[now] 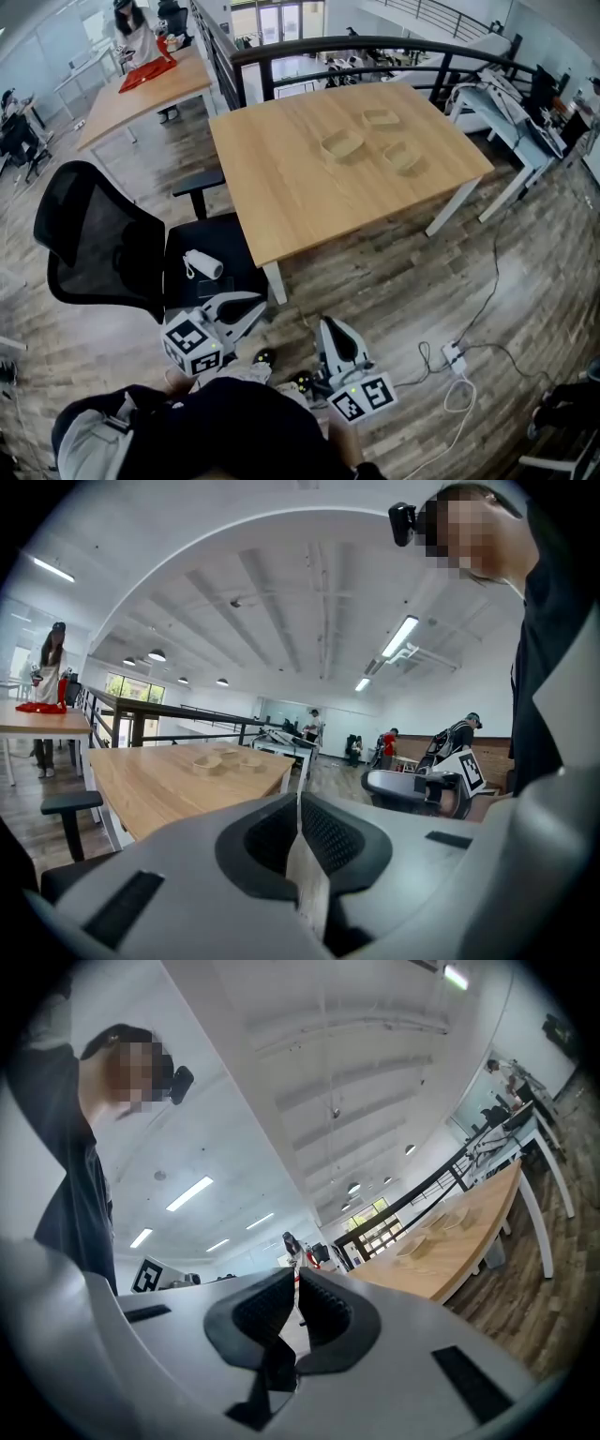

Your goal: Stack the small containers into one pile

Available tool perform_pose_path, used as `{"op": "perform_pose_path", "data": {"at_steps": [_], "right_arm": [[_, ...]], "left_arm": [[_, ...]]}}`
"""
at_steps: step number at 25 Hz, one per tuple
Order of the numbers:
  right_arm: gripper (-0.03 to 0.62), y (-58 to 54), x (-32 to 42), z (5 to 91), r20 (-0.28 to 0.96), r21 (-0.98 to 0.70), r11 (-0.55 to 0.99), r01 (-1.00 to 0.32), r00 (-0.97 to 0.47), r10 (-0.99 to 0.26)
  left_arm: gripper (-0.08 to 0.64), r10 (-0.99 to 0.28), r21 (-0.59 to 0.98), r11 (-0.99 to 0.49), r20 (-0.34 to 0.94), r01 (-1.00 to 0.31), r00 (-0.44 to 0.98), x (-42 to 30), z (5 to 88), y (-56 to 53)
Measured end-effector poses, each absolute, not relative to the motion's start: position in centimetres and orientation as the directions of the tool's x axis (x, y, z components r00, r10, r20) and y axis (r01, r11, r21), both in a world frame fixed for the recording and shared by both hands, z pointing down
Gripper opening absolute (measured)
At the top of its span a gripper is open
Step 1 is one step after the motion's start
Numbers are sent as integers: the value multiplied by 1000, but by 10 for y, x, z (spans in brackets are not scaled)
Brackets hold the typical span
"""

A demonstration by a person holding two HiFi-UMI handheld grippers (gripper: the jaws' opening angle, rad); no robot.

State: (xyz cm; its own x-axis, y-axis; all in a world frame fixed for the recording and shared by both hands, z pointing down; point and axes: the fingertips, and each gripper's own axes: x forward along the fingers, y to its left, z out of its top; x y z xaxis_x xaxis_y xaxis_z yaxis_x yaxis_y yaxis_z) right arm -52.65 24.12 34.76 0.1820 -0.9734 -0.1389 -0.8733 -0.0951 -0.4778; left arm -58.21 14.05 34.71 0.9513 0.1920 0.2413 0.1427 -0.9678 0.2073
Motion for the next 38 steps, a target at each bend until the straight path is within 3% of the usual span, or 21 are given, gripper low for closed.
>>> {"op": "perform_pose_path", "data": {"at_steps": [14,25,33,38], "right_arm": [[28,296,-514,345,-165,-469,-119,-875,220,-961],[29,320,-508,355,-118,-430,-206,-879,281,-952],[29,324,-483,350,-103,-401,-253,-881,317,-943],[29,311,-479,347,-94,-370,-239,-898,292,-952]], "left_arm": [[28,223,171,-967,220,188,950,-559,339,193],[28,274,165,-957,246,238,930,-540,348,209],[26,324,146,-943,198,299,925,-506,339,216],[28,311,182,-944,203,277,928,-502,348,205]]}}
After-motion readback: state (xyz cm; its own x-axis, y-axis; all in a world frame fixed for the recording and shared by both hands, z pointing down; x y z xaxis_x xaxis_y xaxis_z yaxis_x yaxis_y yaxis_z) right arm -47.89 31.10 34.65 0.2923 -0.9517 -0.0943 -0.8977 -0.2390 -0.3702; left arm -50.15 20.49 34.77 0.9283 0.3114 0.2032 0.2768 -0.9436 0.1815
